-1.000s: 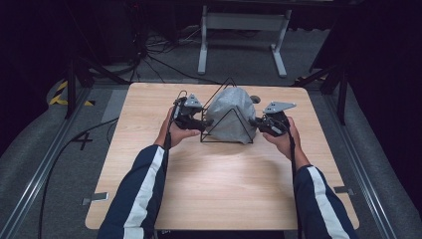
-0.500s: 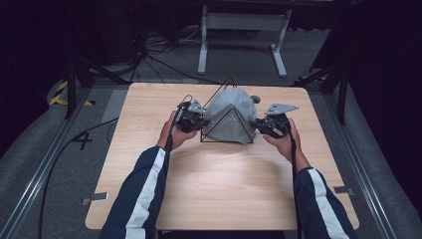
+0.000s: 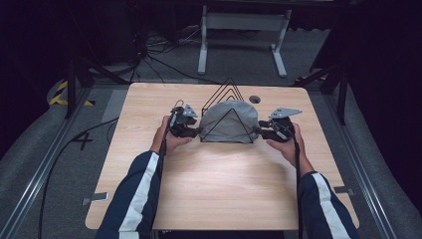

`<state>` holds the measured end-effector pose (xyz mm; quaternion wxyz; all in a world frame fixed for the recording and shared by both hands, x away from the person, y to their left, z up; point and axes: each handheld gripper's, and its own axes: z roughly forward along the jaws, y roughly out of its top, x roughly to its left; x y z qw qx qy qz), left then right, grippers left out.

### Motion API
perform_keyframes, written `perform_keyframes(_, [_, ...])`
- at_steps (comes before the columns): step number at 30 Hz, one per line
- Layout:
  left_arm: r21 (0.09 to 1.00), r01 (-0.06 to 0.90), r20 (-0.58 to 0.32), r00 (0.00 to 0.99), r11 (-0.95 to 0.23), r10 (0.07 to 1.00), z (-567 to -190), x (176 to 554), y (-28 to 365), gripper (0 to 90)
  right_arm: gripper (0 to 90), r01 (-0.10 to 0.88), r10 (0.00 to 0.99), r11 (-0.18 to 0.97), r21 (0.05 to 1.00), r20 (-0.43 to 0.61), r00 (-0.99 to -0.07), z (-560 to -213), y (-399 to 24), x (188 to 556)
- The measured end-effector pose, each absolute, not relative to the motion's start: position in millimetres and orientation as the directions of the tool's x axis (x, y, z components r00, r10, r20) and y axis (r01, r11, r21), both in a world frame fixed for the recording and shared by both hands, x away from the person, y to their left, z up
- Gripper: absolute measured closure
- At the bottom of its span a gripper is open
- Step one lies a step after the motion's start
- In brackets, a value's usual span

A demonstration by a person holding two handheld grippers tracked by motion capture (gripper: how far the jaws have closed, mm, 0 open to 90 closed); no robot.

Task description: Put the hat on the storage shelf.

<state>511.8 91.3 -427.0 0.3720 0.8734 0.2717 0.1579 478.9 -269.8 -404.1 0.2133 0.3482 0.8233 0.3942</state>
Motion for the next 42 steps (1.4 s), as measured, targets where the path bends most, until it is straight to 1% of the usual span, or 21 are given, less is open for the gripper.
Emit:
perform_keyframes(1, [0.743,0.347,0.087,0.797,-0.573,0.597,-425.2,506.2,96.3,46.0,56.6,0.406,0.745,0.452,0.795,-0.085,-0.662,-402.6,-273.7,475.3])
perform_keyframes(3, [0.737,0.336,0.109,0.798,-0.587,0.593,-421.4,495.7,106.3,42.2,56.5,0.405,0.745,0.459,0.791,-0.094,-0.661,-399.6,-282.6,466.4])
perform_keyframes(7, [0.727,0.312,0.140,0.805,-0.612,0.576,-417.3,470.2,125.4,35.9,52.9,0.412,0.744,0.494,0.766,-0.128,-0.655,-399.7,-300.6,444.9])
perform_keyframes(11, [0.715,0.307,0.139,0.818,-0.629,0.558,-422.7,442.3,142.1,32.3,50.4,0.405,0.724,0.529,0.746,-0.148,-0.674,-404.5,-315.3,419.0])
perform_keyframes(15, [0.688,0.317,0.140,0.824,-0.653,0.549,-434.6,415.0,163.3,29.8,46.9,0.420,0.711,0.545,0.725,-0.135,-0.690,-415.4,-331.6,393.4])
perform_keyframes(16, [0.688,0.317,0.140,0.824,-0.653,0.549,-434.6,415.0,163.3,29.4,46.3,0.420,0.710,0.546,0.725,-0.135,-0.691,-419.1,-335.6,387.1])
perform_keyframes(17, [0.682,0.321,0.141,0.824,-0.657,0.549,-438.1,406.8,170.7,29.4,46.3,0.420,0.710,0.546,0.725,-0.135,-0.691,-419.1,-335.6,387.1])
perform_keyframes(20, [0.689,0.336,0.112,0.826,-0.642,0.553,-450.2,386.0,188.8,27.3,44.1,0.441,0.712,0.538,0.718,-0.107,-0.694,-433.8,-347.5,367.7])
perform_keyframes(23, [0.666,0.330,0.136,0.828,-0.669,0.544,-462.8,367.2,201.6,24.5,40.4,0.458,0.712,0.545,0.702,-0.099,-0.695,-451.9,-355.1,350.5])
perform_keyframes(24, [0.666,0.330,0.136,0.828,-0.669,0.544,-462.8,367.2,201.6,23.9,39.9,0.471,0.717,0.533,0.703,-0.079,-0.693,-455.1,-356.8,347.6])
perform_keyframes(25, [0.668,0.340,0.121,0.828,-0.662,0.547,-470.4,360.0,208.0,23.4,38.5,0.479,0.720,0.514,0.712,-0.054,-0.692,-460.8,-359.8,344.1])
perform_keyframes(26, [0.690,0.351,0.094,0.824,-0.634,0.559,-473.7,357.4,212.2,22.4,37.8,0.478,0.721,0.496,0.725,-0.037,-0.692,-463.0,-362.2,342.1])
perform_keyframes(27, [0.690,0.351,0.094,0.824,-0.634,0.559,-473.7,357.4,212.2,22.1,37.8,0.478,0.721,0.496,0.725,-0.037,-0.692,-463.0,-362.2,342.1])
perform_keyframes(28, [0.711,0.366,0.058,0.820,-0.601,0.569,-477.2,355.7,217.3,22.1,37.6,0.477,0.727,0.475,0.739,-0.025,-0.686,-464.9,-364.9,340.1])
perform_keyframes(30, [0.729,0.387,0.019,0.813,-0.565,0.582,-480.7,354.7,224.1,21.8,34.2,0.482,0.735,0.457,0.748,-0.012,-0.678,-465.8,-368.7,339.4])
perform_keyframes(31, [0.722,0.410,-0.009,0.811,-0.558,0.585,-480.9,355.9,227.2,21.4,32.8,0.486,0.739,0.449,0.750,-0.005,-0.674,-466.1,-369.4,339.6])
perform_keyframes(37, [0.723,0.418,-0.010,0.803,-0.550,0.596,-481.5,356.0,227.8,19.2,31.7,0.482,0.750,0.452,0.750,-0.028,-0.660,-467.3,-368.0,339.2])
perform_keyframes(42, [0.721,0.421,-0.010,0.800,-0.550,0.600,-481.6,356.3,227.6,18.1,30.4,0.486,0.757,0.446,0.751,-0.027,-0.653,-467.4,-368.4,339.6])
